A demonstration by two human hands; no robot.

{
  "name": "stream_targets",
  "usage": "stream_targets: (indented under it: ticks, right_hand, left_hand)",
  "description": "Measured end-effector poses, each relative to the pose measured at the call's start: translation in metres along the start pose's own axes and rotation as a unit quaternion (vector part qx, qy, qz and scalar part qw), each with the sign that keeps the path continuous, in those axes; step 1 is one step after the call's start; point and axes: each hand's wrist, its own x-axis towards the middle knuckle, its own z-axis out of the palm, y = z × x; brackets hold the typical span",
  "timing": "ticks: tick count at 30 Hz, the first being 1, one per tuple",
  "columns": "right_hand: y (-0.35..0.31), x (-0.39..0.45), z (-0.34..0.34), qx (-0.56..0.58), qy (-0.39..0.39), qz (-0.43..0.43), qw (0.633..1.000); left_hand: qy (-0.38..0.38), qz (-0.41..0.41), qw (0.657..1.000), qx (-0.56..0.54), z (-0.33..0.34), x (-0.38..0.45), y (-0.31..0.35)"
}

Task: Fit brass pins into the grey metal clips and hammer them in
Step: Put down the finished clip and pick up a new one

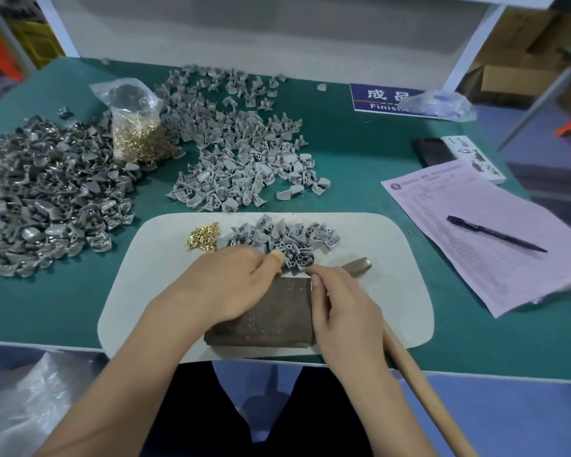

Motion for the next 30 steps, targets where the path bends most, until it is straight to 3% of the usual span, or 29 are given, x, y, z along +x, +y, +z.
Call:
stream_targets:
  ticks: [4, 8, 12, 18, 22, 30]
  right_hand:
    - [0.002, 0.000, 0.000, 0.001, 0.004, -0.004, 1.000]
    - [0.002, 0.000, 0.000, 0.013, 0.002, -0.006, 1.000]
    - [0.002, 0.001, -0.001, 0.034, -0.004, 0.010, 0.999]
    - [-0.009, 0.011, 0.000, 0.107, 0.023, 0.053, 0.993]
    - [-0.023, 0.030, 0.006, -0.006, 0.005, 0.037, 0.999]
    - [-0.063, 0.060, 0.029, -0.074, -0.102, -0.032, 0.992]
  left_hand:
    - [0.078, 0.035, 0.993, -0.085, 0.010, 0.003, -0.003]
    - [0.197, 0.100, 0.957, -0.187, 0.014, -0.008, -0.009]
    - [0.277, 0.062, 0.929, -0.237, 0.023, -0.024, -0.026]
    - [0.315, 0.011, 0.874, -0.369, 0.035, -0.038, -0.060]
    - [0.328, -0.009, 0.848, -0.417, 0.043, -0.038, -0.077]
    - [0.341, -0.002, 0.799, -0.494, 0.046, -0.034, -0.094]
